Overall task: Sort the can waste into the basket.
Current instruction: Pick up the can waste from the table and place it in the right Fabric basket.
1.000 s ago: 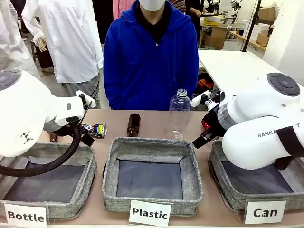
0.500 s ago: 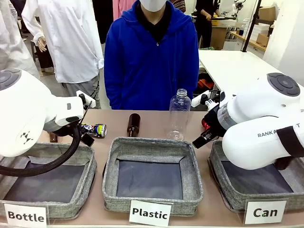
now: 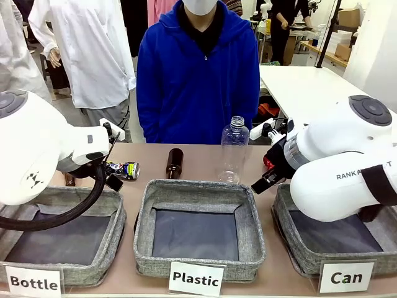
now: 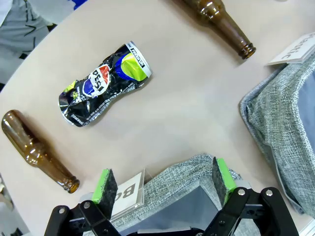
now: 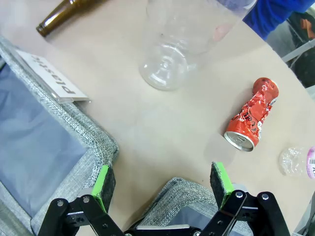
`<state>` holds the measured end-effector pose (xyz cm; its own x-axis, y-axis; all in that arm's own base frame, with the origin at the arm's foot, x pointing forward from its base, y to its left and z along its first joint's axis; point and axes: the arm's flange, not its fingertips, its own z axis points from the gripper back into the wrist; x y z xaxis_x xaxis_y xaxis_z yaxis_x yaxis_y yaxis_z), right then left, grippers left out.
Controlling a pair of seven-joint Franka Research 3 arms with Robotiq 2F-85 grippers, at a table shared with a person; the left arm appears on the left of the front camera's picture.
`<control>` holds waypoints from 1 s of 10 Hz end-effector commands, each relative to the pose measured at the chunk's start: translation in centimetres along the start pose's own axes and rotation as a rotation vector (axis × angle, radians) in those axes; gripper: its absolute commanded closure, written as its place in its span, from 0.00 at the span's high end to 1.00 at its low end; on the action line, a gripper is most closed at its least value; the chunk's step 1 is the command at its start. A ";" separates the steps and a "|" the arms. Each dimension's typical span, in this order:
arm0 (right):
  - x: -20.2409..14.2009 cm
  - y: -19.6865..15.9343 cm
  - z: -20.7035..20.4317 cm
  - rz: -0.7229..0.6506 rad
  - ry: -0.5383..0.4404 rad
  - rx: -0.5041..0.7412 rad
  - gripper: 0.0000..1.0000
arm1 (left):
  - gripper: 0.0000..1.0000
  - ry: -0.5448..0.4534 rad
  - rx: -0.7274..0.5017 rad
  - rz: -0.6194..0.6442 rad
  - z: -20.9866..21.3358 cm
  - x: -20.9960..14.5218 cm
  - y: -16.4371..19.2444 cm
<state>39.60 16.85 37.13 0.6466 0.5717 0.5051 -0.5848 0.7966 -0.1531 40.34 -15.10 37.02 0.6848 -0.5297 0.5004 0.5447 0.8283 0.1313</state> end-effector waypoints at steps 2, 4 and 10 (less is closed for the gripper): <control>0.0 0.0 0.0 -0.001 0.000 0.000 1.00 | 1.00 0.000 0.000 0.000 0.0 0.0 0.0; -0.2 -0.3 1.2 0.001 -0.004 0.021 1.00 | 1.00 -0.027 -0.048 0.002 0.9 -0.4 0.4; -2.0 -3.0 15.2 -0.341 0.077 0.361 1.00 | 1.00 -0.057 -0.414 0.400 15.0 -1.2 1.3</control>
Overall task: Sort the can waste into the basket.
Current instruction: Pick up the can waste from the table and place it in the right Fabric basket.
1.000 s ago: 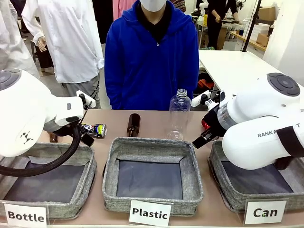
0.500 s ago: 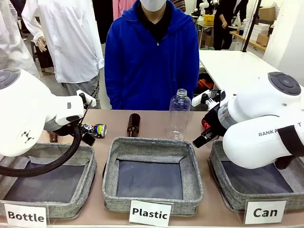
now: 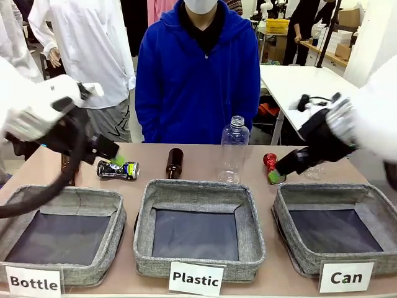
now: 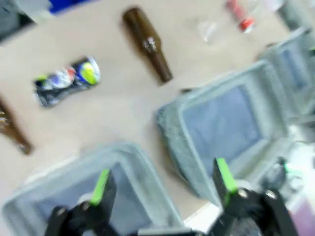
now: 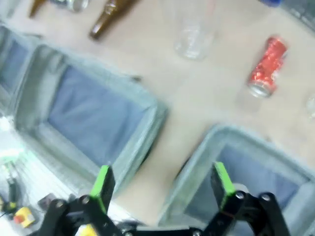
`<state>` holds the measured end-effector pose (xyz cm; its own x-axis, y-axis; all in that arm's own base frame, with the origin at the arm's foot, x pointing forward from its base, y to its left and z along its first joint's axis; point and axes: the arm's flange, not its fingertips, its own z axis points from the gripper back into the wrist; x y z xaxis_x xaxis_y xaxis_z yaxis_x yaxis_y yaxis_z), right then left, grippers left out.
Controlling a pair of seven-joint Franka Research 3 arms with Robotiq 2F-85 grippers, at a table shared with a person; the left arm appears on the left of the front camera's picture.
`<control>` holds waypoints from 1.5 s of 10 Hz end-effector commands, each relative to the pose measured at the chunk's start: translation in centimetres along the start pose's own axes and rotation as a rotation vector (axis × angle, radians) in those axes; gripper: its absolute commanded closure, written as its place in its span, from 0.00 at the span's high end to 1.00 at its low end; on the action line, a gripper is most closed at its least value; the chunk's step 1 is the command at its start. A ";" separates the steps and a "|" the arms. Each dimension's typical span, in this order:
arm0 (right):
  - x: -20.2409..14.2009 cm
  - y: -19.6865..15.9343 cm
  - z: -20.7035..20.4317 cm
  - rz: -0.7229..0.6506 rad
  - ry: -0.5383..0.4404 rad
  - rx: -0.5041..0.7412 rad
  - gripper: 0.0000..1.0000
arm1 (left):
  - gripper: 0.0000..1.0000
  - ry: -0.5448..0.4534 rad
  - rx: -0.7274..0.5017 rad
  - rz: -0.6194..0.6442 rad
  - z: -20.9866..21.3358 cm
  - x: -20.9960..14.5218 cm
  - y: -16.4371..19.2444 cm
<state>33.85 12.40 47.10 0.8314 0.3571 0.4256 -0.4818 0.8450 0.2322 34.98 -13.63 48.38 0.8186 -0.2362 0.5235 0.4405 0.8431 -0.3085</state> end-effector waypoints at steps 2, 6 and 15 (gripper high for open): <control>-3.6 -3.3 8.7 -0.100 -0.064 0.226 1.00 | 1.00 -0.063 -0.297 0.223 9.6 -3.5 5.8; -12.4 -12.6 14.9 -0.396 -0.432 0.452 1.00 | 1.00 -0.266 -0.535 0.671 15.9 -11.3 19.4; -20.9 -23.6 18.6 -0.781 -0.670 0.516 1.00 | 1.00 -0.457 -0.749 1.003 14.3 -9.6 22.5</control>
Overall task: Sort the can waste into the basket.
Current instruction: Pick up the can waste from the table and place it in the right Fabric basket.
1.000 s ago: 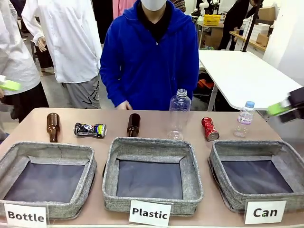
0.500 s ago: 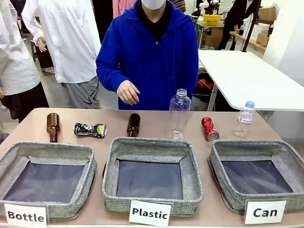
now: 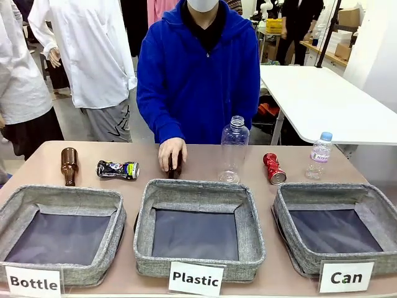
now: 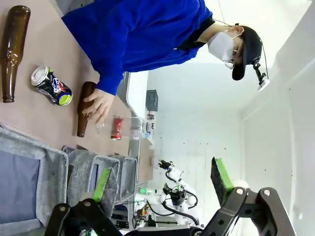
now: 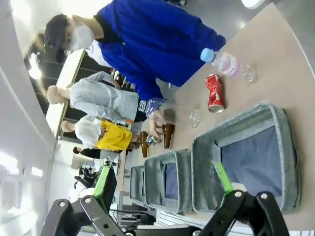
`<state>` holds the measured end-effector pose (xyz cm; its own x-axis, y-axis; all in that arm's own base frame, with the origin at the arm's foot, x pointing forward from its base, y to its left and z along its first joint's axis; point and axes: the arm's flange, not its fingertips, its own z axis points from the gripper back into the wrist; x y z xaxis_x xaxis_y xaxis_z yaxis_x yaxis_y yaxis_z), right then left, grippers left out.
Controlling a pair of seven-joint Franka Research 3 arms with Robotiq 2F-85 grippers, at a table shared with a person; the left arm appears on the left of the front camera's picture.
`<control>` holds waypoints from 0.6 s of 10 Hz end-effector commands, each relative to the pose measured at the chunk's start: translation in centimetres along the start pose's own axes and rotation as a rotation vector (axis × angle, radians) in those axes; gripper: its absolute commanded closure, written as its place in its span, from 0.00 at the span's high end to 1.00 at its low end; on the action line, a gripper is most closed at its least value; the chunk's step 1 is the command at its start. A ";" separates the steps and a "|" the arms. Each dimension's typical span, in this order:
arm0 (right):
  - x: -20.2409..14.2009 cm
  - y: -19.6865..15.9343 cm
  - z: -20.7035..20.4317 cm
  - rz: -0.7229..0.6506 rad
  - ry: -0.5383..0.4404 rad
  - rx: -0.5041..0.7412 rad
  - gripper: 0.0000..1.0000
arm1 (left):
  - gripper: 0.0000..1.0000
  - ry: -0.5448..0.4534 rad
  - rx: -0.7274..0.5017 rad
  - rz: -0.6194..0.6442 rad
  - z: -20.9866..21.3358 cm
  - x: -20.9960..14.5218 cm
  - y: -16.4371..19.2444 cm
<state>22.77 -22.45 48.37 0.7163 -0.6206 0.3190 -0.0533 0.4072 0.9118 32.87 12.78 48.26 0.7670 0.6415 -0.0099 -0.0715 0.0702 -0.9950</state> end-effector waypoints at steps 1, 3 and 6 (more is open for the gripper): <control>0.1 0.6 0.2 0.036 0.000 0.008 1.00 | 1.00 0.011 -0.020 0.002 2.0 0.3 0.7; -0.1 0.5 -0.3 0.005 0.011 -0.005 1.00 | 1.00 0.011 -0.020 0.002 2.0 0.3 0.7; -0.7 6.2 -5.3 0.205 0.111 -0.283 1.00 | 1.00 0.011 -0.020 0.002 2.0 0.3 0.7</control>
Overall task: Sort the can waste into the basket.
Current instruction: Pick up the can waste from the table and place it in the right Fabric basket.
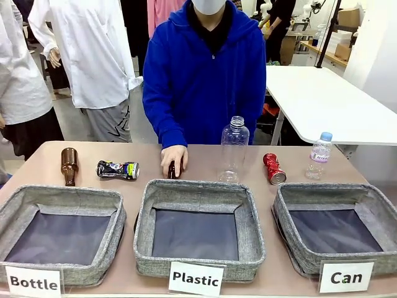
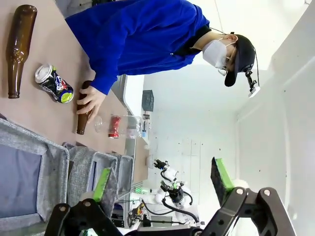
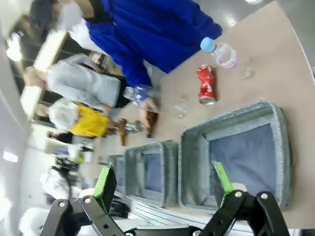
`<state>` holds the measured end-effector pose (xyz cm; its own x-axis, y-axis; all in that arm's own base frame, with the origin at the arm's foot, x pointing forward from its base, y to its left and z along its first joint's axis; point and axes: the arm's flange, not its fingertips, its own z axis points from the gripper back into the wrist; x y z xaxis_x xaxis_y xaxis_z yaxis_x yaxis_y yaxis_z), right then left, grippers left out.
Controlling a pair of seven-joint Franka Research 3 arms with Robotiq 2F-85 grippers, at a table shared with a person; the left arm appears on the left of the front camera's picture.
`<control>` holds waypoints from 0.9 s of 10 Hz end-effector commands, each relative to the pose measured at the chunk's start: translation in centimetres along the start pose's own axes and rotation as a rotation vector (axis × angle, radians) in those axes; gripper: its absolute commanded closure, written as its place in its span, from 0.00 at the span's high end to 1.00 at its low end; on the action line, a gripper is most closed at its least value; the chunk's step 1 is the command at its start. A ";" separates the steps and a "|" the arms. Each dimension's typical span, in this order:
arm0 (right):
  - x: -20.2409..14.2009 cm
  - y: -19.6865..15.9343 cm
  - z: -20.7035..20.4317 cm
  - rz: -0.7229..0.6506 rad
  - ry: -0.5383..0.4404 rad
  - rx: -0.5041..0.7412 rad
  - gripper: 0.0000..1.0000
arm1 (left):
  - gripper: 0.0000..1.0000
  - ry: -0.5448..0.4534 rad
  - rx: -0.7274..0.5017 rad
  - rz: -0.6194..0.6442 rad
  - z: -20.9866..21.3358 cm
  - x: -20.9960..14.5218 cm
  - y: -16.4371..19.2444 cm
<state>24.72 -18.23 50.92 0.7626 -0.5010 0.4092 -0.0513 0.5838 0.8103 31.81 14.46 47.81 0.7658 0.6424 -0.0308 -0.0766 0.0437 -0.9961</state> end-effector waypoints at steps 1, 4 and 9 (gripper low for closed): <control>0.3 5.0 -3.6 0.094 0.085 -0.247 1.00 | 1.00 0.011 -0.003 -0.018 0.1 0.0 0.0; 0.6 11.7 -10.8 0.272 0.218 -0.478 1.00 | 1.00 0.011 -0.003 -0.018 0.1 0.0 0.0; 0.1 16.5 -23.5 0.503 0.334 -0.655 1.00 | 1.00 0.053 0.007 -0.004 1.2 0.5 -0.1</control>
<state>37.23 6.11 54.36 0.8981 0.0663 0.4348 -0.1467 0.9772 0.1538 31.75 14.55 47.73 0.7733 0.6332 -0.0339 -0.0801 0.0445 -0.9958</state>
